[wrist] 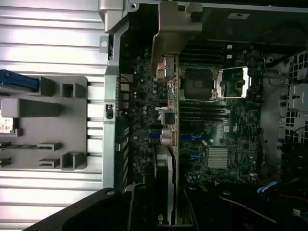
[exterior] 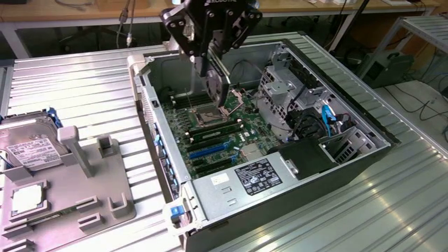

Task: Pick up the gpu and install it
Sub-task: 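Pick up the gpu and move the gpu toward the slot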

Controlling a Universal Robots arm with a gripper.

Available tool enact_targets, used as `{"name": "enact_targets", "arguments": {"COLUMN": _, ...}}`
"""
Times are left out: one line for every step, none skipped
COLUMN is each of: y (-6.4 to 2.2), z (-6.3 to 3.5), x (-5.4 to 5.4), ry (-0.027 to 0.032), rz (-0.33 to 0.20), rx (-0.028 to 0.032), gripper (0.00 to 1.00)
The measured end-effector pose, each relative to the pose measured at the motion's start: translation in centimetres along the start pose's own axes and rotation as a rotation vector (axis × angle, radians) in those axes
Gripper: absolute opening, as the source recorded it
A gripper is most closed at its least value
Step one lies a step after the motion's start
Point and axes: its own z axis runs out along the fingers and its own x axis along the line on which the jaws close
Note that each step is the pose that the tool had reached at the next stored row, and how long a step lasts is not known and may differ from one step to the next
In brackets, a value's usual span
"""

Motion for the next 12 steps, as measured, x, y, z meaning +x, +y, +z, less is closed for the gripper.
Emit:
{"name": "enact_targets", "arguments": {"y": -0.02, "z": 0.03, "x": -0.5, "ry": 0.0000, "rz": 0.000, "rx": 0.0000, "gripper": 0.28}}
{"name": "enact_targets", "arguments": {"y": -0.03, "z": 0.05, "x": -0.9, "ry": 0.0000, "rz": 0.000, "rx": 0.0000, "gripper": 0.28}}
{"name": "enact_targets", "arguments": {"y": -0.05, "z": 0.08, "x": -1.4, "ry": -0.0001, "rz": 0.000, "rx": -0.0001, "gripper": 0.28}}
{"name": "enact_targets", "arguments": {"y": -0.07, "z": 0.10, "x": -1.8, "ry": -0.0001, "rz": 0.000, "rx": -0.0001, "gripper": 0.28}}
{"name": "enact_targets", "arguments": {"y": -0.09, "z": 0.12, "x": -2.3, "ry": -0.0001, "rz": 0.000, "rx": -0.0001, "gripper": 0.28}}
{"name": "enact_targets", "arguments": {"y": -0.11, "z": 0.14, "x": -2.7, "ry": -0.0001, "rz": 0.000, "rx": -0.0001, "gripper": 0.28}}
{"name": "enact_targets", "arguments": {"y": -0.13, "z": 0.17, "x": -3.2, "ry": -0.0001, "rz": 0.000, "rx": -0.0001, "gripper": 0.28}}
{"name": "enact_targets", "arguments": {"y": -0.15, "z": 0.19, "x": -3.6, "ry": -0.0001, "rz": 0.000, "rx": -0.0001, "gripper": 0.28}}
{"name": "enact_targets", "arguments": {"y": -0.16, "z": 0.21, "x": -4.1, "ry": -0.0001, "rz": 0.000, "rx": 0.0000, "gripper": 0.28}}
{"name": "enact_targets", "arguments": {"y": -0.20, "z": 0.26, "x": -5.0, "ry": 0.0000, "rz": 0.000, "rx": 0.0000, "gripper": 0.28}}
{"name": "enact_targets", "arguments": {"y": -0.22, "z": 0.28, "x": -5.4, "ry": 0.0000, "rz": 0.000, "rx": 0.0000, "gripper": 0.28}}
{"name": "enact_targets", "arguments": {"y": -0.24, "z": 0.31, "x": -5.9, "ry": 0.0000, "rz": 0.000, "rx": 0.0000, "gripper": 0.28}}
